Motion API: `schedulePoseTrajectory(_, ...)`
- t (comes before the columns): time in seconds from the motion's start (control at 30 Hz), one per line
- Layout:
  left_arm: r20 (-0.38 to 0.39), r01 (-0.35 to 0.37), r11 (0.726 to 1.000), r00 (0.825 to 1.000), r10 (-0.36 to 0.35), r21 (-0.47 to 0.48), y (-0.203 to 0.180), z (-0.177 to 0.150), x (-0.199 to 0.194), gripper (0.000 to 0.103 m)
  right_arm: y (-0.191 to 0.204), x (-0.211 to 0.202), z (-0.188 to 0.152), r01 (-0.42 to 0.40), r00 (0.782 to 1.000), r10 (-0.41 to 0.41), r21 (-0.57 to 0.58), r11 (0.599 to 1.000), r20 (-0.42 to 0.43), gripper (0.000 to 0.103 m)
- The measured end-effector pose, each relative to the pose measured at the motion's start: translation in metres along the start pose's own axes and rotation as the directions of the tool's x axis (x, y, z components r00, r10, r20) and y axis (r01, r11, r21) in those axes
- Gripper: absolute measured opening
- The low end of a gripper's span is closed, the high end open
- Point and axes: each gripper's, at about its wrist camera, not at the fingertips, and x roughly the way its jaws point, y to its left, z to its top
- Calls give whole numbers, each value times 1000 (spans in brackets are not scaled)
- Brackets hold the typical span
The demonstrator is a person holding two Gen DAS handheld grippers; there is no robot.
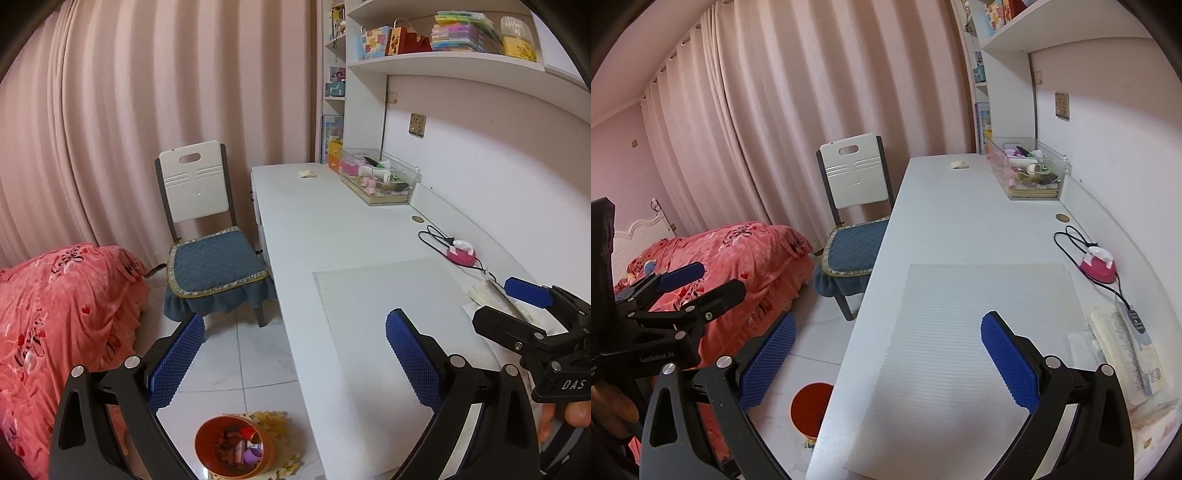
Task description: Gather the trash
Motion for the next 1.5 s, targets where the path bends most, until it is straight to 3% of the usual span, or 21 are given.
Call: schedulePoseTrajectory(1.5, -37, 12, 1000, 999, -11, 12, 12, -1, 8, 97, 4, 20, 0, -14, 999, 15, 14, 1000, -44, 98)
